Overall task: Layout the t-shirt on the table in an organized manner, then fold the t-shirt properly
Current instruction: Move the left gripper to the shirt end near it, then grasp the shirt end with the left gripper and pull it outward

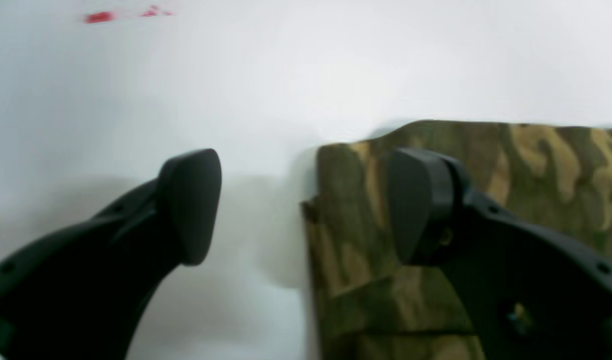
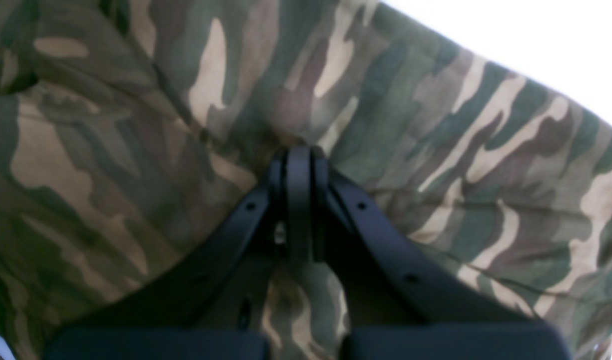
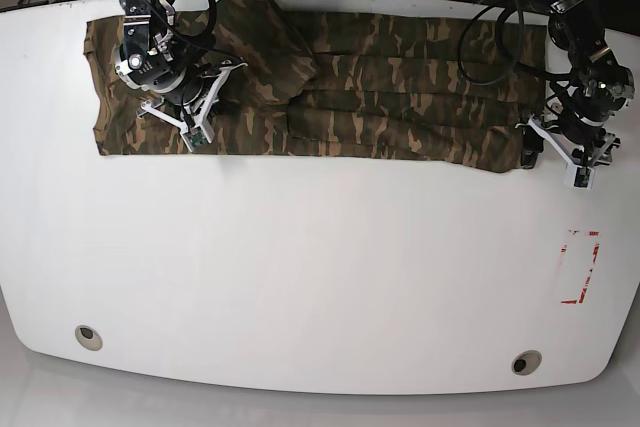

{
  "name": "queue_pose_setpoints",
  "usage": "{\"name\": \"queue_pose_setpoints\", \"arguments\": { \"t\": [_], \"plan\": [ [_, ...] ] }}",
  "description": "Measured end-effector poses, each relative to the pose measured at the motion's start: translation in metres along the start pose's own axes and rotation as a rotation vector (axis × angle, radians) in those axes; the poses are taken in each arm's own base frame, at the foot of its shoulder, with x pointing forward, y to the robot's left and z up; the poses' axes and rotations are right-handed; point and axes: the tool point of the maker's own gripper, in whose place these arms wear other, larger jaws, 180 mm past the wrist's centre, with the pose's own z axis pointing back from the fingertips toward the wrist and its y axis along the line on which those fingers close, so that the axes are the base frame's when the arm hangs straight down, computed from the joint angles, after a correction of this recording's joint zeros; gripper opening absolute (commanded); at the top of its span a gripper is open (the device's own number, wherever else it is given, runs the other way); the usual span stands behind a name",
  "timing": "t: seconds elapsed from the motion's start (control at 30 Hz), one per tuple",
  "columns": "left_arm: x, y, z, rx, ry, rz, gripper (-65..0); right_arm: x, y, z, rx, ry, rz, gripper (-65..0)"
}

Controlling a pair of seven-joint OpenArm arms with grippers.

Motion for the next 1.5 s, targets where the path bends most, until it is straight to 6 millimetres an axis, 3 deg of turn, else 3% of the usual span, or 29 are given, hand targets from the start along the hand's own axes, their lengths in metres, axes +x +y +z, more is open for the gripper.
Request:
{"name": "queue_pose_setpoints", "arguments": {
  "t": [0.13,0.27,0.6,0.77,1.23,1.33,1.5],
  "plan": [
    [-0.02,-0.005,-0.011,-0.036,0.049,0.048,-17.0,0.0,0.0,0.0,0.0,-0.001,0.0,-65.0],
    [-0.026,-0.002,-0.017,-0.044,0.072,0.068,-17.0,0.0,0.001,0.0,0.002,0.0,0.001,-65.0],
    [-0.024,-0.006,-0.026,-0.068,0.074,0.082,-17.1,0.0,0.001,0.0,0.002,0.0,0.001,-65.0],
    [-0.011,-0.02,-0.032,-0.105,0.054,0.046,-17.1,0.0,0.001,0.0,0.003,0.0,0.0,-65.0],
    [-0.009,-0.032,-0.036,-0.135,0.063,0.013,-17.4,0.0,0.002,0.0,0.004,0.0,-0.001,-65.0],
    [-0.009,-0.035,-0.037,-0.14,0.069,0.0,-20.5,0.0,0.002,0.0,0.003,0.0,-0.001,-65.0],
    [-0.008,-0.037,-0.038,-0.148,0.07,-0.016,-33.9,0.0,0.002,0.0,0.004,-0.001,-0.002,-65.0]
  ]
}}
